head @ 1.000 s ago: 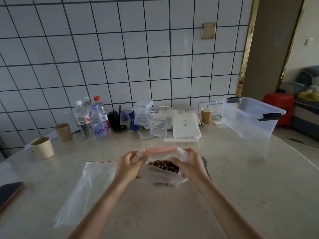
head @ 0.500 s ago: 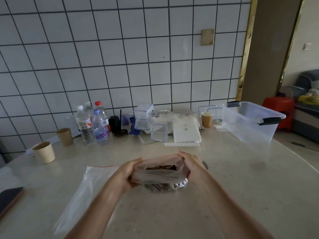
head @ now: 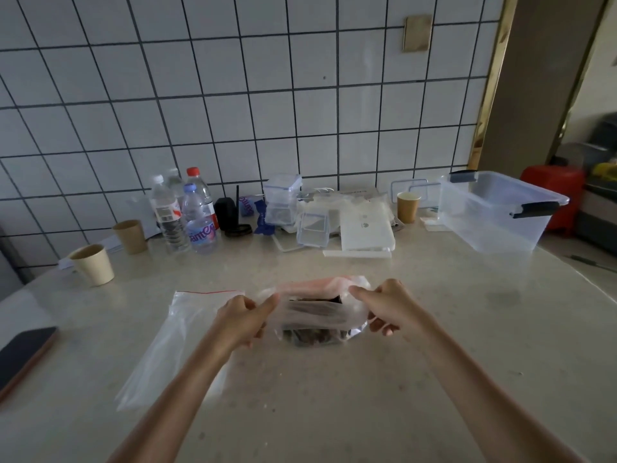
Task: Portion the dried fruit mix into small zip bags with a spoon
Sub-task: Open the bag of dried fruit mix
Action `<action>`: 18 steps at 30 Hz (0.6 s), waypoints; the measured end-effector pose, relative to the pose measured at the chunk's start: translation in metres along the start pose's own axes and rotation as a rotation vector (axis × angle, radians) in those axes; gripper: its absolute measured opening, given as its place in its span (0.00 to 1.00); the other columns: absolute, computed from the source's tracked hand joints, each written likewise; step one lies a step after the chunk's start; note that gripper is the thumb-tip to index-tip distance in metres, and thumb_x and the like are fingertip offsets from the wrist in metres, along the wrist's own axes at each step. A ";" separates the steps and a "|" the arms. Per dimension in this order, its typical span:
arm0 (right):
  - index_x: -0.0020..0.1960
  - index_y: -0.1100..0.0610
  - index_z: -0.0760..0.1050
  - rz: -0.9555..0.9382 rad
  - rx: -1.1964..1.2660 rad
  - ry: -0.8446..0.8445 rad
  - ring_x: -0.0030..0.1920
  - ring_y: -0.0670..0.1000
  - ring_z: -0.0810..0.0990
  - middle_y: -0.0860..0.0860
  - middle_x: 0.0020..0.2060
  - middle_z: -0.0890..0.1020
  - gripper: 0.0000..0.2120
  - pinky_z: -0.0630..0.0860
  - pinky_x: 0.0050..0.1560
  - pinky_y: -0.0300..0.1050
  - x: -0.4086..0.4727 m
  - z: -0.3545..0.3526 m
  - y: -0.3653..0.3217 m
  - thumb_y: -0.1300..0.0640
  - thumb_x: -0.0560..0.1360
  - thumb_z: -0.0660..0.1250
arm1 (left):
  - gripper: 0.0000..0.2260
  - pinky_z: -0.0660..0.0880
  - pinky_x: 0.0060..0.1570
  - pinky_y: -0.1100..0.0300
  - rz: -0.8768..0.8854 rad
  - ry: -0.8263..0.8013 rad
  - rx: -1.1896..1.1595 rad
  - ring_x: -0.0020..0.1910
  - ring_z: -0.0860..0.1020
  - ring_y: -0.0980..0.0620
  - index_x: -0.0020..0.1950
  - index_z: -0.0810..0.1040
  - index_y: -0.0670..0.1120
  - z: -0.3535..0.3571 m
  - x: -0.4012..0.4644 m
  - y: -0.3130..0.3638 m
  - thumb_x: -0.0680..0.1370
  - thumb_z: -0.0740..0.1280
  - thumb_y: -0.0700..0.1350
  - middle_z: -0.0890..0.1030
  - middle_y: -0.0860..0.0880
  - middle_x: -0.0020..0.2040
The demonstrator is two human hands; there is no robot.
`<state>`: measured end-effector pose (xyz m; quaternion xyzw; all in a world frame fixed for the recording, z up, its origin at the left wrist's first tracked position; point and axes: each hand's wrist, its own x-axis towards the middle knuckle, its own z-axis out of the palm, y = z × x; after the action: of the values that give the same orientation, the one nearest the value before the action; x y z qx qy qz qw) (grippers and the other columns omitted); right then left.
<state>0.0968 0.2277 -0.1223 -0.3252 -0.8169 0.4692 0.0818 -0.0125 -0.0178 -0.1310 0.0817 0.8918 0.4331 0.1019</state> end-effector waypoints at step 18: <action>0.71 0.68 0.68 0.266 1.309 -0.116 0.34 0.59 0.85 0.63 0.38 0.83 0.18 0.85 0.31 0.54 -0.003 0.019 0.014 0.71 0.82 0.58 | 0.12 0.85 0.33 0.52 -0.337 -0.312 -1.443 0.35 0.84 0.43 0.47 0.77 0.34 0.021 0.002 -0.006 0.79 0.55 0.28 0.82 0.39 0.39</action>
<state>0.0979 0.2173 -0.1435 -0.2807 -0.3198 0.8907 0.1598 -0.0091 -0.0053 -0.1483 -0.0823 0.3629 0.8713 0.3199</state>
